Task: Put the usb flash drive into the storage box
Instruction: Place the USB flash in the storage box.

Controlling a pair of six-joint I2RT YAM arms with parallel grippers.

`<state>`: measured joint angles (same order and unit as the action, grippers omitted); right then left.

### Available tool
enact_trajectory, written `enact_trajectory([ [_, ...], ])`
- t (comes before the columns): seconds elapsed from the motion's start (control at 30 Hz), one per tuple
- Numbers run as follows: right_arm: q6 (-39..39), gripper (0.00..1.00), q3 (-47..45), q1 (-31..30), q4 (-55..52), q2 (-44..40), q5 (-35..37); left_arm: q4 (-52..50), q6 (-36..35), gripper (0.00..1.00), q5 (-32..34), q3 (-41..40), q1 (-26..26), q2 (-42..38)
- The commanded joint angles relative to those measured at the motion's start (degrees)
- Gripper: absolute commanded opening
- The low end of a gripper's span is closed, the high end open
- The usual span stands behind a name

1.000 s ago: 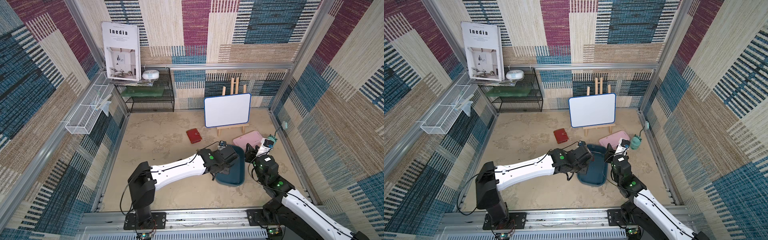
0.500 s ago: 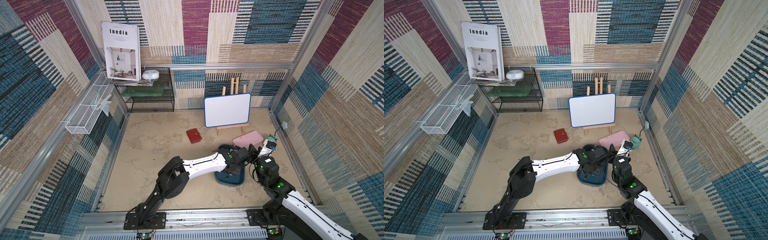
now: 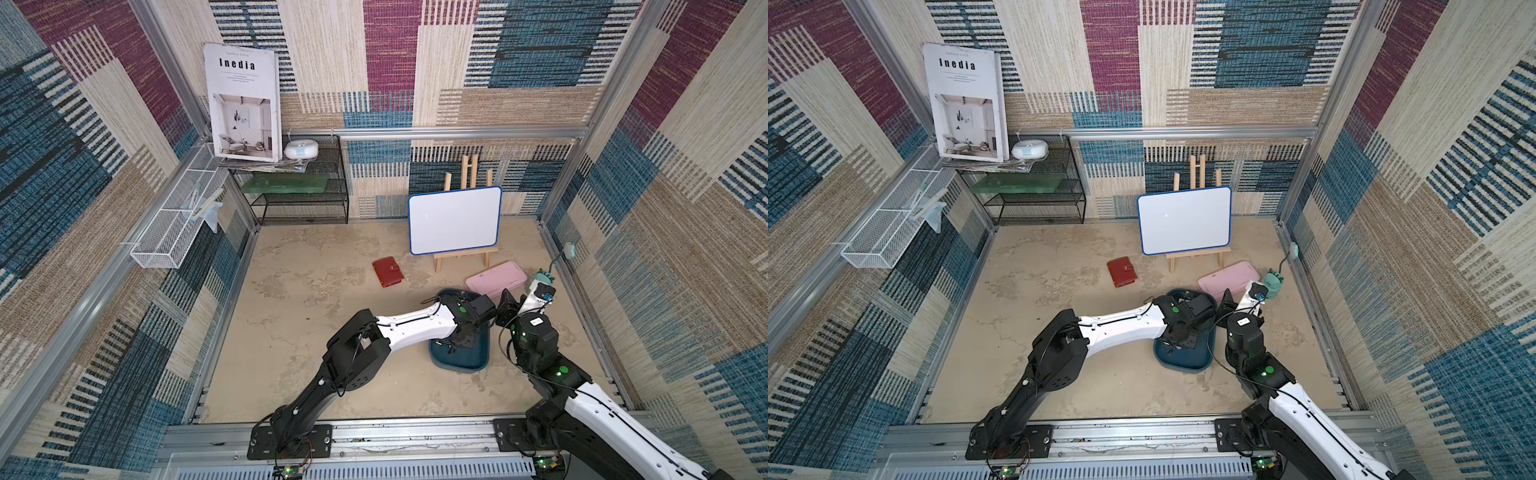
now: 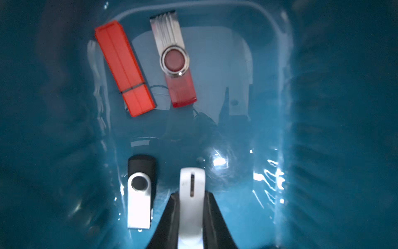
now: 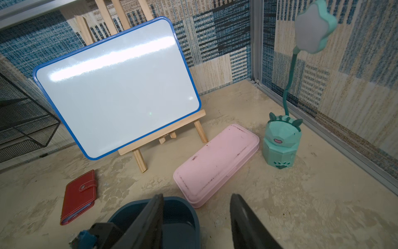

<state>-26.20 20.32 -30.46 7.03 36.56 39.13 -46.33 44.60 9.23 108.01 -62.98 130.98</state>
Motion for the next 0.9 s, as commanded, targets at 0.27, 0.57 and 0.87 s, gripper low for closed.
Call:
enact_trajectory([
  [0.27, -0.2, 0.55, -0.1, -0.1, 2.1, 0.0, -0.6, -1.8, 0.6, 0.24, -0.3, 0.7, 0.2, 1.9],
  [0.57, 0.0, 0.55, -0.1, 0.0, 2.1, -0.2, -0.7, -1.8, 0.2, 0.32, -2.5, 1.5, 0.1, 0.0],
  [0.87, 0.4, 0.54, -0.7, 0.0, 2.3, -2.9, -2.2, -2.2, 0.9, 0.36, -0.2, -0.6, -0.3, -5.9],
])
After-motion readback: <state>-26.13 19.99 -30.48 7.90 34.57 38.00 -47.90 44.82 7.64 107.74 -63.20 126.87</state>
